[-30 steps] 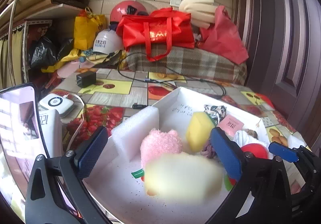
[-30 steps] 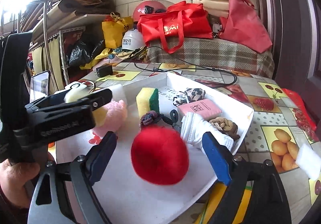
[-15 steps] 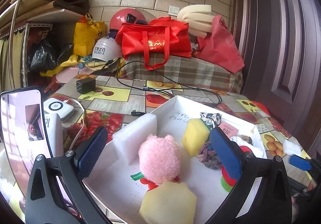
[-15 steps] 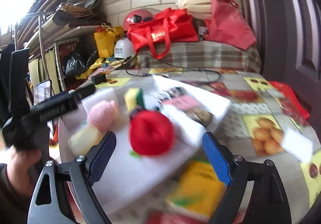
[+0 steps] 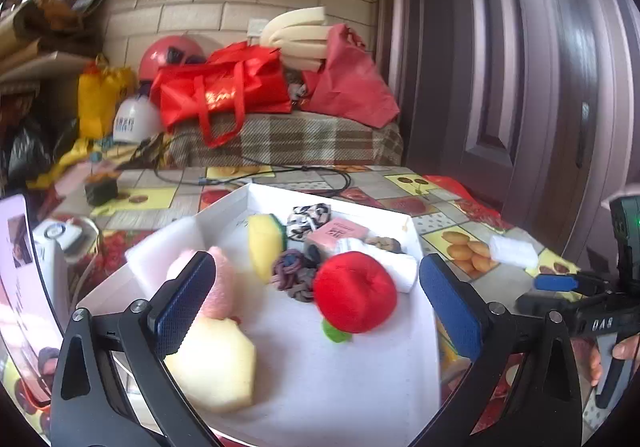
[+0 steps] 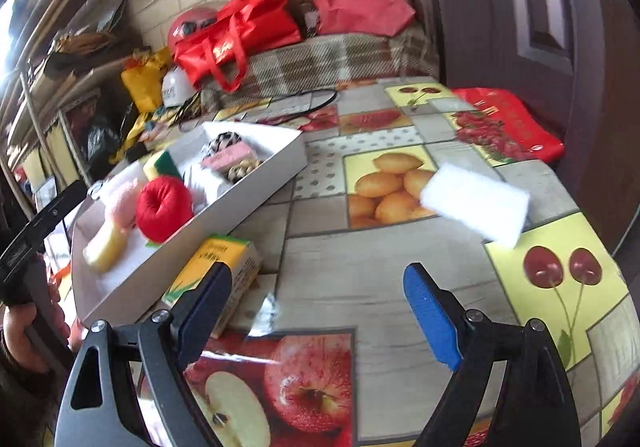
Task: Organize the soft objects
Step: 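Move both open tools from the box toward the yellow tissue pack and white foam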
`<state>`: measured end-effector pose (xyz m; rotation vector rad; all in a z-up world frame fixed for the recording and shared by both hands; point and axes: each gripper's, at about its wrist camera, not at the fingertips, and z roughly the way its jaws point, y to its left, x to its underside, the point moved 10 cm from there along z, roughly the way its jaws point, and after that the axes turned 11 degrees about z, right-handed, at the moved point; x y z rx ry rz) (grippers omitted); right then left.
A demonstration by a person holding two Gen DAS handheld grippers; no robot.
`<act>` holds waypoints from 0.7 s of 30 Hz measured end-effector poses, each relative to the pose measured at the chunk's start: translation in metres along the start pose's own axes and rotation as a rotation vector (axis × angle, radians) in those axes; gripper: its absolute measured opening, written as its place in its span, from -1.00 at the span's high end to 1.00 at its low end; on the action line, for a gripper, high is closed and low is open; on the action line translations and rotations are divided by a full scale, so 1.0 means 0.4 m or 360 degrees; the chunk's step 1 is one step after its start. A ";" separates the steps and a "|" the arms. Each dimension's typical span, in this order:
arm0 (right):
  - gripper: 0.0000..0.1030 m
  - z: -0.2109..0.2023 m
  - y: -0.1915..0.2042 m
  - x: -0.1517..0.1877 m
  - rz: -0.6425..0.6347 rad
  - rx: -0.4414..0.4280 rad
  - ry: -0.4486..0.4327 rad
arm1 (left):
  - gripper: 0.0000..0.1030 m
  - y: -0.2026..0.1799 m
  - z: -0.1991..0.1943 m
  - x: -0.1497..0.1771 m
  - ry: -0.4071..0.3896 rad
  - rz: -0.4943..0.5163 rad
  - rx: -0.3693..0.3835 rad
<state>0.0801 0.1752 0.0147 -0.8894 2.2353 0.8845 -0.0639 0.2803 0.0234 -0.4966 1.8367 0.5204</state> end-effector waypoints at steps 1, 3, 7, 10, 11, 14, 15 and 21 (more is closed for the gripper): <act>-0.71 0.005 0.023 0.010 -0.0041 -0.0018 0.0021 | -0.99 -0.006 -0.005 -0.005 -0.0016 0.0018 -0.0009; -0.71 0.020 0.075 0.031 -0.0136 -0.0039 0.0071 | -0.99 -0.005 -0.006 -0.007 -0.0023 0.0013 -0.0011; -0.71 0.064 0.157 0.060 -0.0287 -0.0029 0.0147 | -0.99 0.013 -0.001 0.000 0.0000 -0.0040 -0.0007; -0.71 0.102 0.188 0.068 -0.0354 0.0037 0.0188 | -0.99 0.014 0.002 0.003 0.0009 -0.0046 -0.0004; -0.70 0.114 0.191 0.071 -0.0377 0.0065 0.0203 | -0.99 0.012 0.000 0.003 0.0005 -0.0040 -0.0003; -0.24 0.132 0.187 0.079 -0.0383 0.0079 0.0258 | -1.00 0.002 -0.006 0.001 -0.0011 -0.0011 0.0005; -0.25 0.129 0.180 0.080 -0.0367 0.0069 0.0261 | -0.99 -0.003 -0.008 -0.001 -0.0016 0.0005 0.0009; -0.05 0.049 0.075 0.103 -0.0195 0.0062 0.0276 | -0.99 -0.059 -0.016 -0.002 -0.0005 0.0101 0.0047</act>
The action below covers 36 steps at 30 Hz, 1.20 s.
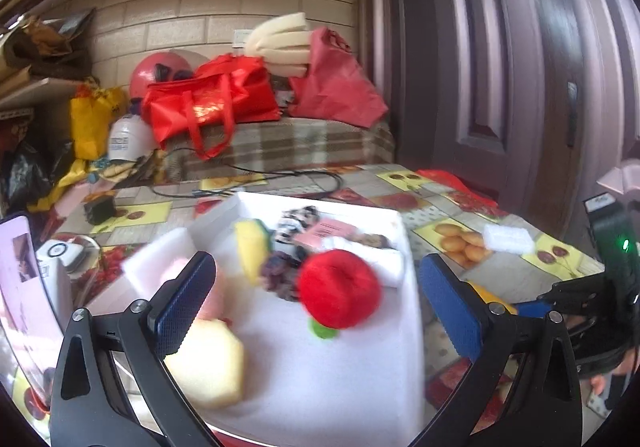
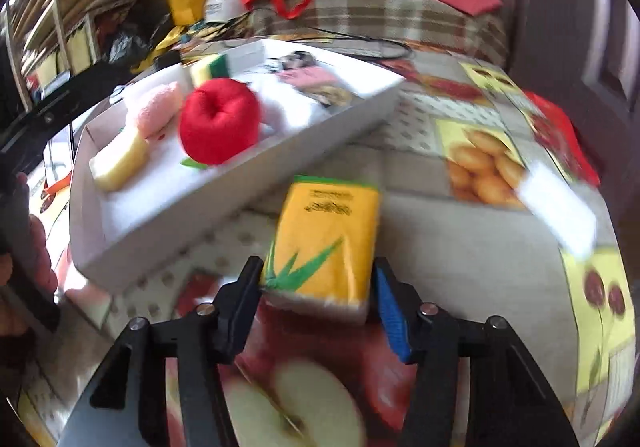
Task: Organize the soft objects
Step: 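Move both open tools from the box toward the yellow tissue pack and white foam, then grasp the yellow tissue pack with the left tool while the right tool grasps the white foam block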
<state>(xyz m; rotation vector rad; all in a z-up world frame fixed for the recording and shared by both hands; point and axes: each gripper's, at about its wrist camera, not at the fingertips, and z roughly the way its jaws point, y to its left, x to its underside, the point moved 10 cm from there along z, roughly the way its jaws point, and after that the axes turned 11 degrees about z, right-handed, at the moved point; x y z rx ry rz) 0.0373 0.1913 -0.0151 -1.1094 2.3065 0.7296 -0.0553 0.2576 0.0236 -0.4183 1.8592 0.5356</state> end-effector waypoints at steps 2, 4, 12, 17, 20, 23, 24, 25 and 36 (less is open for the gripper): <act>-0.11 -0.040 -0.019 0.014 0.0094 -0.0124 -0.0026 | -0.99 -0.060 0.002 0.005 0.0044 0.0007 0.0125; -0.65 -0.074 -0.043 0.010 0.0155 -0.0173 -0.0091 | -0.99 -0.124 -0.005 0.010 0.0073 0.0024 0.0240; -0.80 -0.090 -0.347 -0.071 0.0471 0.0130 -0.0247 | -0.99 -0.306 0.038 0.043 0.0351 -0.0121 0.0508; -0.80 -0.058 -0.381 -0.173 0.0106 0.0279 -0.0296 | -0.99 -0.364 0.092 0.058 0.0507 -0.0199 0.0508; -0.80 0.001 -0.369 -0.213 -0.0142 0.0299 -0.0225 | -0.99 -0.387 0.117 0.050 0.0530 -0.0162 0.0462; -0.80 0.069 -0.380 -0.216 -0.0218 0.0302 -0.0089 | -0.99 -0.410 0.148 0.053 0.0588 -0.0101 0.0438; -0.80 0.089 -0.382 -0.212 -0.0242 0.0318 -0.0038 | -0.99 -0.417 0.158 0.056 0.0615 -0.0081 0.0431; -0.80 0.096 -0.380 -0.210 -0.0249 0.0310 -0.0018 | -0.99 -0.426 0.169 0.061 0.0648 -0.0055 0.0427; -0.03 0.012 -0.352 -0.104 -0.0156 0.0198 0.0011 | 0.04 -0.458 0.211 0.104 0.0783 0.0125 0.0564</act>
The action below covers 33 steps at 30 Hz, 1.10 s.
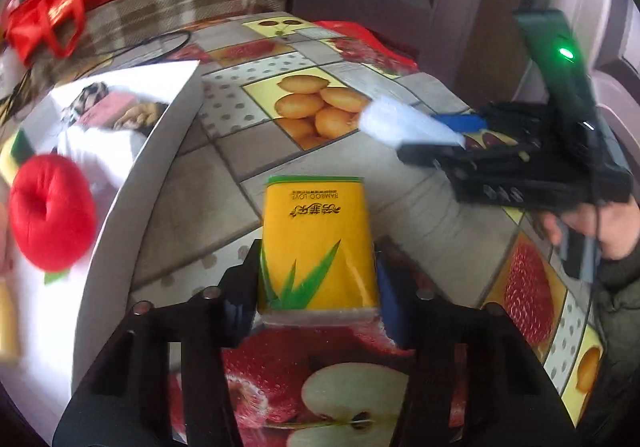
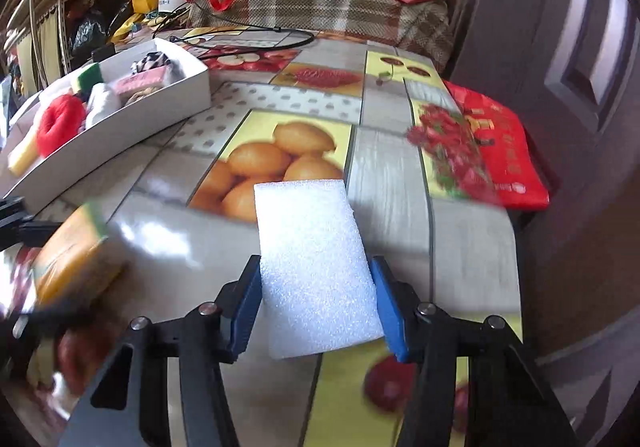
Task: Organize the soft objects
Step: 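Grasp the yellow tissue pack with the left tool while the right tool grasps the white foam block, then carry the tissue pack and white foam block over the white box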
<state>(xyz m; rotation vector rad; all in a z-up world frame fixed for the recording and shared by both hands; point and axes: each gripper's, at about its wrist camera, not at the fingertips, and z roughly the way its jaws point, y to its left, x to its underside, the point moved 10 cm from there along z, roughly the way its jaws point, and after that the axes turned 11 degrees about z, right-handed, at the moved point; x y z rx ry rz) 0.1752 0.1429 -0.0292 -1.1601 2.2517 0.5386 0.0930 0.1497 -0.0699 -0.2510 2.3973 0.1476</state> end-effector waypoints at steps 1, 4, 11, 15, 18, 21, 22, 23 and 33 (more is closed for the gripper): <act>-0.03 -0.015 0.007 0.020 0.0025 -0.0011 0.0005 | 0.04 -0.005 -0.002 0.001 -0.0001 0.0021 0.0015; -0.02 -0.055 0.022 0.059 0.0119 -0.0037 -0.0017 | 0.05 -0.022 -0.019 -0.006 -0.0052 0.0063 0.0046; -0.01 -0.189 0.046 0.058 0.0454 -0.0206 -0.0352 | 0.05 -0.051 -0.176 -0.039 -0.0504 0.0193 -0.0061; -0.01 -0.259 0.061 0.042 0.0553 -0.0204 -0.0612 | 0.05 -0.046 -0.257 -0.028 -0.0683 0.0315 -0.0224; -0.02 -0.283 0.077 0.034 0.0573 -0.0173 -0.0715 | 0.04 -0.016 -0.279 -0.015 -0.0699 0.0306 -0.0276; -0.02 -0.289 0.115 0.022 0.0552 -0.0189 -0.0750 | 0.04 0.039 -0.292 0.001 -0.0692 0.0214 -0.0291; -0.02 -0.284 0.131 0.020 0.0537 -0.0195 -0.0743 | 0.04 0.059 -0.295 0.006 -0.0691 0.0178 -0.0296; -0.02 -0.280 0.140 0.015 0.0526 -0.0196 -0.0741 | 0.04 0.079 -0.297 0.010 -0.0689 0.0145 -0.0305; -0.02 -0.265 0.273 0.001 0.0338 -0.0206 -0.0742 | 0.04 0.172 -0.332 0.051 -0.0695 0.0089 -0.0411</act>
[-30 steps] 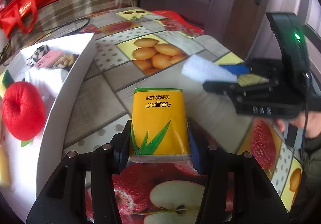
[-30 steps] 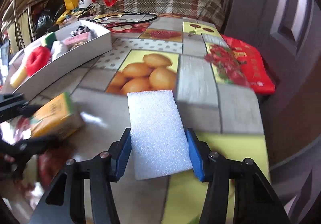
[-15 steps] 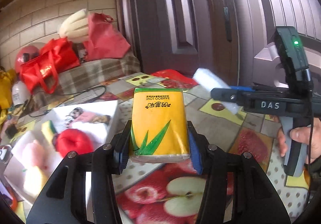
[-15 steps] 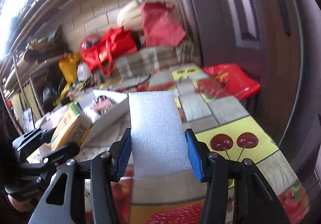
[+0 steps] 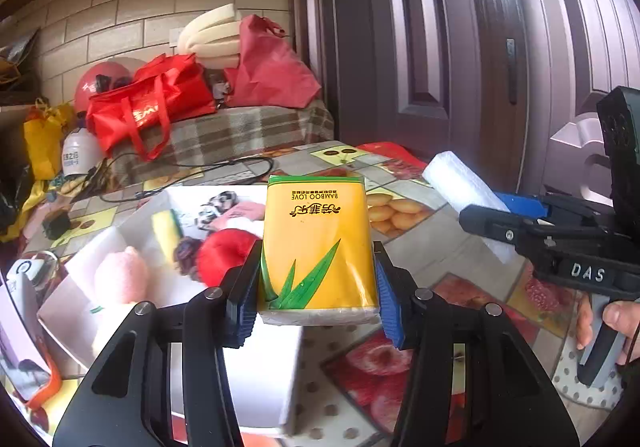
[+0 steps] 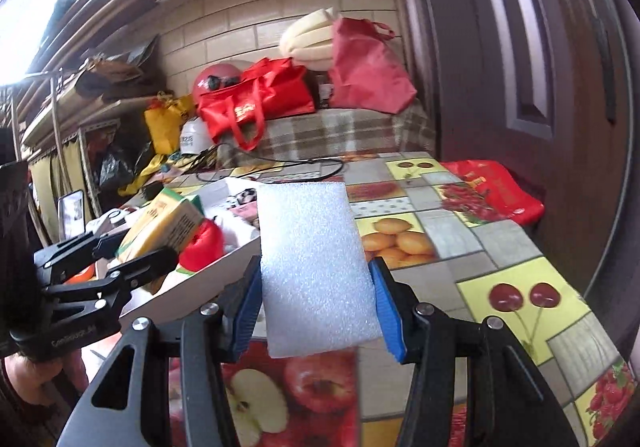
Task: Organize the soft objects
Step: 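Carry the tissue pack and white foam block over the white box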
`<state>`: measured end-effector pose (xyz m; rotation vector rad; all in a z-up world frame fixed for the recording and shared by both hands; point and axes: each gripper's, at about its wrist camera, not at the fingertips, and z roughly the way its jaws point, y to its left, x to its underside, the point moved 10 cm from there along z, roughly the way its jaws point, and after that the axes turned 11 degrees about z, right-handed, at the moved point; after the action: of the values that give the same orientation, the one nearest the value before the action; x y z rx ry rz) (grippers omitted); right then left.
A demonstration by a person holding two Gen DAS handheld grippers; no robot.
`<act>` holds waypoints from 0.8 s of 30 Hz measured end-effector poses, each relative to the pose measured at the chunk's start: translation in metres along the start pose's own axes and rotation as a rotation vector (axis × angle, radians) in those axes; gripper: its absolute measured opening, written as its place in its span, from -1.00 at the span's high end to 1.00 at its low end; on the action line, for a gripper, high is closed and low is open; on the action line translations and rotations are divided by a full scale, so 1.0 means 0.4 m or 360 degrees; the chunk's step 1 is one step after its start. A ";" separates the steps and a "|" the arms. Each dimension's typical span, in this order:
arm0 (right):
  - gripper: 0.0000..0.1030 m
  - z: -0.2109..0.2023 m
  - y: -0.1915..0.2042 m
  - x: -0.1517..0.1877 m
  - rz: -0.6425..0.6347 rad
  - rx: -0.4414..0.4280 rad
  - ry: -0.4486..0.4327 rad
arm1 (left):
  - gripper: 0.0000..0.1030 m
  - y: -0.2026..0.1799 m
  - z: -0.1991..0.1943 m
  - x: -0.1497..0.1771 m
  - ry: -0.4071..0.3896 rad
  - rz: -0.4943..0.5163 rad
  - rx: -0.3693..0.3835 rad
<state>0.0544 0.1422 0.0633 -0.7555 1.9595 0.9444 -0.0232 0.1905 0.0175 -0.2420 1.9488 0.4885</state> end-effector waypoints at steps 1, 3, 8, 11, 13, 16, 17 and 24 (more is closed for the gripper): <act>-0.02 0.005 0.013 0.005 -0.0014 -0.0010 0.0012 | 0.04 0.013 -0.003 0.006 0.0006 -0.0011 -0.0011; -0.02 0.016 0.033 0.009 -0.0036 -0.0028 0.0028 | 0.04 0.035 -0.005 0.013 0.0016 -0.0022 -0.0031; -0.02 0.044 0.078 0.023 -0.0088 -0.0058 0.0065 | 0.03 0.104 -0.017 0.037 0.0035 -0.0014 -0.0129; -0.02 0.063 0.110 0.030 -0.0128 -0.0084 0.0084 | 0.03 0.169 -0.027 0.061 0.0060 -0.0042 -0.0205; -0.02 0.081 0.128 0.034 -0.0140 -0.0107 0.0105 | 0.03 0.217 -0.031 0.079 0.0082 -0.0078 -0.0261; -0.02 0.107 0.154 0.037 -0.0139 -0.0145 0.0137 | 0.03 0.283 -0.036 0.102 0.0107 -0.0141 -0.0333; -0.02 0.116 0.163 0.038 -0.0137 -0.0158 0.0148 | 0.03 0.300 -0.034 0.108 0.0116 -0.0159 -0.0351; -0.01 0.185 0.275 0.073 -0.0179 -0.0317 0.0287 | 0.03 0.386 -0.004 0.135 0.0184 -0.0234 -0.0439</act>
<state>-0.0144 0.2582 0.0468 -1.0864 1.9709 1.0438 -0.1059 0.3308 0.0041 -0.5969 1.9544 0.6580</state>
